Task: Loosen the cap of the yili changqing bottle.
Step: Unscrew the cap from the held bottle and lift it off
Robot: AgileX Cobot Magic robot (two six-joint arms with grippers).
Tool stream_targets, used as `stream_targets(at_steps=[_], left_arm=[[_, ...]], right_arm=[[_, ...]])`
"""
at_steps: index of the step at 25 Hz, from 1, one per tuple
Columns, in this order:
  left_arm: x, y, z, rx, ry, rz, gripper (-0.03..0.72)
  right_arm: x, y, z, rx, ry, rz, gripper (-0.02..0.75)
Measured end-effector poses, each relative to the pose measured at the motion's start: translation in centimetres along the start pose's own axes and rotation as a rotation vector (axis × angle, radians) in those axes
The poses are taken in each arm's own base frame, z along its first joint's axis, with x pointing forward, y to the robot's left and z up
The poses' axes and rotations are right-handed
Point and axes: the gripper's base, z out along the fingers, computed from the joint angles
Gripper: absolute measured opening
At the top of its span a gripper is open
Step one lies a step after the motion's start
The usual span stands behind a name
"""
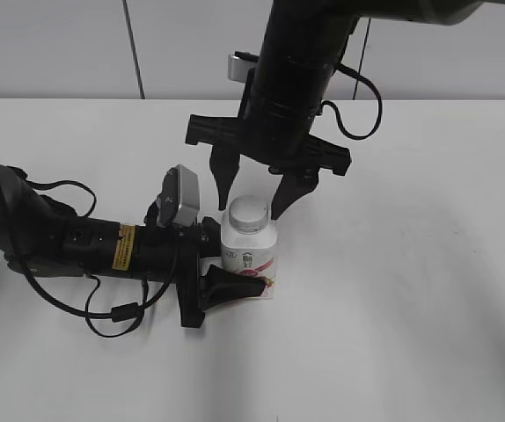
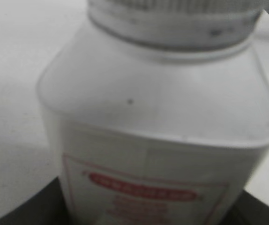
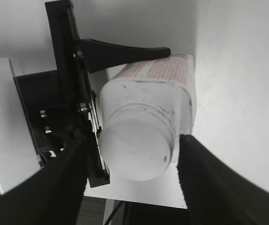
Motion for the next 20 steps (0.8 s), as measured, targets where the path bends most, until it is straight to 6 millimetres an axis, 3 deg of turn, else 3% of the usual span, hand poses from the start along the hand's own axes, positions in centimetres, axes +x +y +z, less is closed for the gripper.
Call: stream_targets(at_steps=[20], left_arm=[[0.0,0.0,0.0,0.0,0.0,-0.001,0.411]], right_arm=[[-0.03,0.28,0.96,0.015,-0.007,-0.013,0.475]])
